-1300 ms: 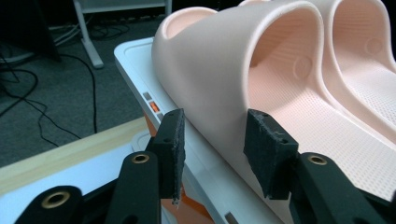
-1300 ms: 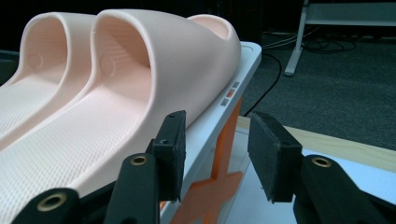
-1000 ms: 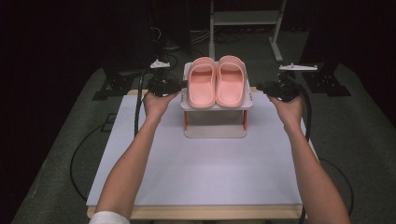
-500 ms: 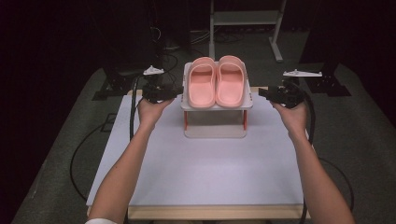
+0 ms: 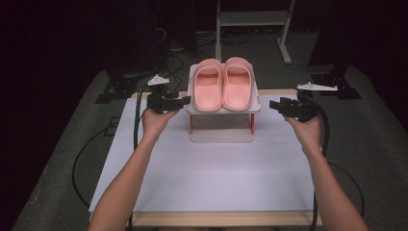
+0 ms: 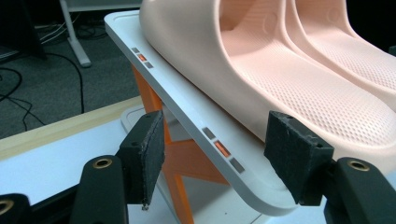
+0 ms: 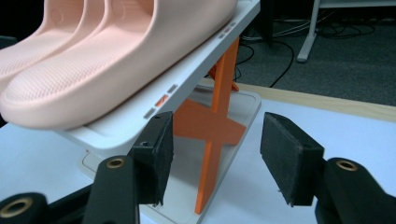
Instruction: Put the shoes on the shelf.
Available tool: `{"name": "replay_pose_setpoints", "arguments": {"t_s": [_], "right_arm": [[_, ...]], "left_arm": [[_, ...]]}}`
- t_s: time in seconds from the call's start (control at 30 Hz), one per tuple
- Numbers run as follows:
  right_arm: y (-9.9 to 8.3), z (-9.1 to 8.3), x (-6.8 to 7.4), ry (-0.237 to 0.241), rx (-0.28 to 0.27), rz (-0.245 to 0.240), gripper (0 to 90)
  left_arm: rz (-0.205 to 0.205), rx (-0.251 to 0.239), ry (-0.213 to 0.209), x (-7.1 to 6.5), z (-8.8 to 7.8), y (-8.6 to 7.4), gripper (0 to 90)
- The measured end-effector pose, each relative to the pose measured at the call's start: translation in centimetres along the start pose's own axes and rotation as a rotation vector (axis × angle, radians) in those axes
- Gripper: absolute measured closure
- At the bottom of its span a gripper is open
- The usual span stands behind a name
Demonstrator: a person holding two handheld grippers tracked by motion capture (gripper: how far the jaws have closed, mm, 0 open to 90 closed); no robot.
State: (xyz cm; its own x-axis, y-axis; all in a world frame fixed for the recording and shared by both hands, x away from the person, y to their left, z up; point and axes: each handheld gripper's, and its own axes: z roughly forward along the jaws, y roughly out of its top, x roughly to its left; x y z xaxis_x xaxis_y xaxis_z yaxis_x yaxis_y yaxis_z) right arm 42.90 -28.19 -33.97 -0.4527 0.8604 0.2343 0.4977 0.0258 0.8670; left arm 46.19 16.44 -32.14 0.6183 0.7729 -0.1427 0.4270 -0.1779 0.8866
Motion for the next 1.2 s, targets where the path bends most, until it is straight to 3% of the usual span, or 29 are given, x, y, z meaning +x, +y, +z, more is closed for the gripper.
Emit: {"name": "replay_pose_setpoints", "arguments": {"t_s": [0.57, 1.2], "right_arm": [[-2.5, -0.5, 0.0, 0.019, 0.017, 0.011, 39.9], [-5.1, -1.4, -0.6, 0.003, 0.014, 0.023, 37.7]], "left_arm": [[-0.011, -0.014, -0.021, -0.1, -1.2, -2.5, 31.1], [-0.032, -0.048, -0.03, -0.2, -3.3, -5.1, 27.5]]}}
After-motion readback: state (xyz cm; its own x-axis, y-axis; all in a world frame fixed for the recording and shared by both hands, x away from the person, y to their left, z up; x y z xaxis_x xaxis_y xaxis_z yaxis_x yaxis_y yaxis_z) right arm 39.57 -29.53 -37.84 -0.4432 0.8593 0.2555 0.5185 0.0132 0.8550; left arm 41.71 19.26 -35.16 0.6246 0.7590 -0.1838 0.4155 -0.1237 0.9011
